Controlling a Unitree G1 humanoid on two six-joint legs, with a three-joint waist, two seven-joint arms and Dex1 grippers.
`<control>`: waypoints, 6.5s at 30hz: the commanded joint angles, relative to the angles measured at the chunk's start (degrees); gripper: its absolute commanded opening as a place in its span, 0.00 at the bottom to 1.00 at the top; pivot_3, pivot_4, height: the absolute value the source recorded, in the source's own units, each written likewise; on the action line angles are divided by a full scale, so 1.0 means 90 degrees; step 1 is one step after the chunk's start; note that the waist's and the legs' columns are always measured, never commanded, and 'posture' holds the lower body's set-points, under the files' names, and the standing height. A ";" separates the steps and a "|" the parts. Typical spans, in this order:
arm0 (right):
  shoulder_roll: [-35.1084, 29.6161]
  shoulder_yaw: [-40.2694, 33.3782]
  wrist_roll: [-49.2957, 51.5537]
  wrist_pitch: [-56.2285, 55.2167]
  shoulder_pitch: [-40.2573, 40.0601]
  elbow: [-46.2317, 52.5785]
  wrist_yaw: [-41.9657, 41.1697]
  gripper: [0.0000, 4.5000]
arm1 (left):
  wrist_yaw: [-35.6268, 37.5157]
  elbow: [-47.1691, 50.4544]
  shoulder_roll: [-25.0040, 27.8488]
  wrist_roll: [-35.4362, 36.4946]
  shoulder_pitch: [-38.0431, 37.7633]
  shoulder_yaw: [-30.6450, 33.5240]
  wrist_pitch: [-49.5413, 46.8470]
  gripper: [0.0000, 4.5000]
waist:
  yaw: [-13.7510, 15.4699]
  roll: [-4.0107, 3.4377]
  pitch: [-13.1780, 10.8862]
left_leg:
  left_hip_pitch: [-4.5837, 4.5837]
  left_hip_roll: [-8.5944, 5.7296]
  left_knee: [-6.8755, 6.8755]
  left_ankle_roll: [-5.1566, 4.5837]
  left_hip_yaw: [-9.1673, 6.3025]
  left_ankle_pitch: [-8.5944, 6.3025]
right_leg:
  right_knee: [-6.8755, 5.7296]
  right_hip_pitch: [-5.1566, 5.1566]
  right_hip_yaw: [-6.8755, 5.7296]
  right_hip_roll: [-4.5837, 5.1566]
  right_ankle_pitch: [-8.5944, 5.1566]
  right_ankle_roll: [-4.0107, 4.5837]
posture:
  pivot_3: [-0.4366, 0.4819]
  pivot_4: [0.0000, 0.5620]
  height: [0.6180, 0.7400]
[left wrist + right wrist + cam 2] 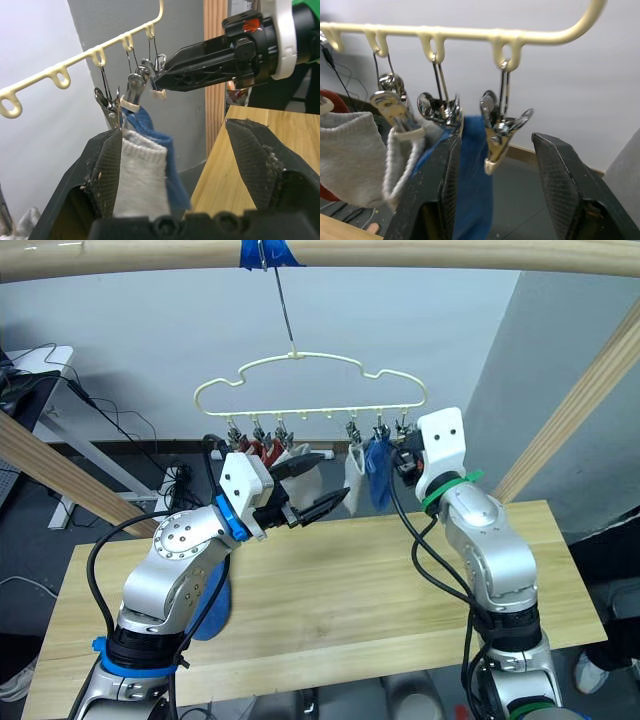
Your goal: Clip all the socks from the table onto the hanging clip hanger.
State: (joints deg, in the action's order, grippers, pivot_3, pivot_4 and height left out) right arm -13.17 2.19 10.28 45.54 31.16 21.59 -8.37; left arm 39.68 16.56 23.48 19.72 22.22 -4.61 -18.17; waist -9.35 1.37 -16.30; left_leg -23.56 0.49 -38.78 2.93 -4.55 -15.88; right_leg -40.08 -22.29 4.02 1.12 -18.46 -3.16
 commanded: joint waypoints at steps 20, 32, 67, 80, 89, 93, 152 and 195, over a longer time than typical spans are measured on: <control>0.0805 -0.0295 -0.0475 0.0197 0.0333 0.0195 0.0856 0.52 | 0.0084 -0.0028 -0.0017 -0.0130 0.0162 -0.0021 0.0261 0.81 | -0.0019 -0.0006 0.0018 | 0.0003 -0.0001 -0.0008 0.0001 0.0001 0.0002 | -0.0025 -0.0005 0.0002 0.0002 0.0000 0.0001 | 0.26 0.35 1.00; 0.0984 -0.0245 -0.0470 0.0217 0.0425 0.0126 0.0820 0.52 | 0.0098 -0.0021 -0.0007 -0.0157 0.0151 -0.0019 0.0241 0.81 | -0.0024 -0.0008 0.0039 | 0.0016 -0.0002 -0.0009 0.0001 0.0003 0.0009 | -0.0053 -0.0006 0.0004 0.0001 0.0000 0.0001 | 0.26 0.34 1.00; 0.1181 -0.0056 -0.0436 -0.0299 0.0903 -0.0785 0.0462 0.44 | 0.0083 -0.0022 -0.0016 -0.0240 0.0128 -0.0001 0.0217 0.81 | -0.0040 -0.0007 0.0088 | 0.0026 -0.0005 -0.0010 0.0006 0.0002 0.0024 | -0.0086 -0.0008 0.0005 0.0001 0.0001 0.0002 | 0.27 0.33 1.00; 0.1412 -0.0049 -0.0665 -0.0090 0.0824 -0.0593 0.0899 0.44 | 0.0066 0.0001 -0.0022 -0.0236 0.0103 -0.0013 0.0193 0.81 | -0.0039 -0.0009 0.0094 | 0.0029 -0.0005 -0.0010 0.0006 0.0002 0.0027 | -0.0091 -0.0008 0.0006 0.0001 0.0001 0.0003 | 0.26 0.33 1.00; 0.1887 -0.0099 -0.0857 0.0264 0.0558 -0.0086 0.1613 0.44 | 0.0080 -0.0018 -0.0038 -0.0226 0.0115 -0.0027 0.0184 0.81 | -0.0043 -0.0009 0.0095 | 0.0030 -0.0004 -0.0010 0.0007 0.0001 0.0027 | -0.0092 -0.0008 0.0006 0.0001 0.0001 0.0003 | 0.26 0.34 1.00; 0.2124 -0.0178 -0.0809 0.0346 0.0518 0.0033 0.1801 0.44 | 0.0082 -0.0006 -0.0030 -0.0227 0.0107 -0.0026 0.0174 0.81 | -0.0043 -0.0009 0.0095 | 0.0030 -0.0004 -0.0010 0.0007 0.0000 0.0027 | -0.0094 -0.0008 0.0006 0.0000 0.0001 0.0003 | 0.26 0.33 1.00; 0.2478 -0.0030 -0.0507 0.0219 0.0785 -0.0165 0.2061 0.01 | 0.0087 -0.0011 -0.0015 -0.0255 0.0059 -0.0111 0.0182 0.81 | -0.0119 -0.0011 0.0174 | 0.0031 -0.0005 -0.0009 0.0006 0.0000 0.0028 | -0.0094 -0.0008 0.0006 -0.0001 0.0002 0.0003 | 0.25 0.31 1.00; 0.1698 0.0543 -0.0777 0.0657 0.0060 0.0644 0.1462 0.51 | 0.0095 0.0079 -0.0030 -0.0079 -0.0019 -0.0031 0.0193 0.81 | -0.0200 -0.0009 0.0176 | 0.0035 -0.0004 -0.0009 0.0005 0.0001 0.0029 | -0.0098 -0.0006 0.0009 -0.0001 0.0002 0.0003 | 0.25 0.32 1.00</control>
State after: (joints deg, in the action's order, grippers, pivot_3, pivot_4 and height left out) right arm 1.46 6.89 3.53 51.98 31.27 25.80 4.70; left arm 40.19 15.10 23.31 17.92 21.48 -5.67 -17.11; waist -11.15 1.29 -14.71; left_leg -23.25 0.45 -38.86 2.98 -4.54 -15.63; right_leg -40.96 -22.35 4.10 1.11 -18.44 -3.13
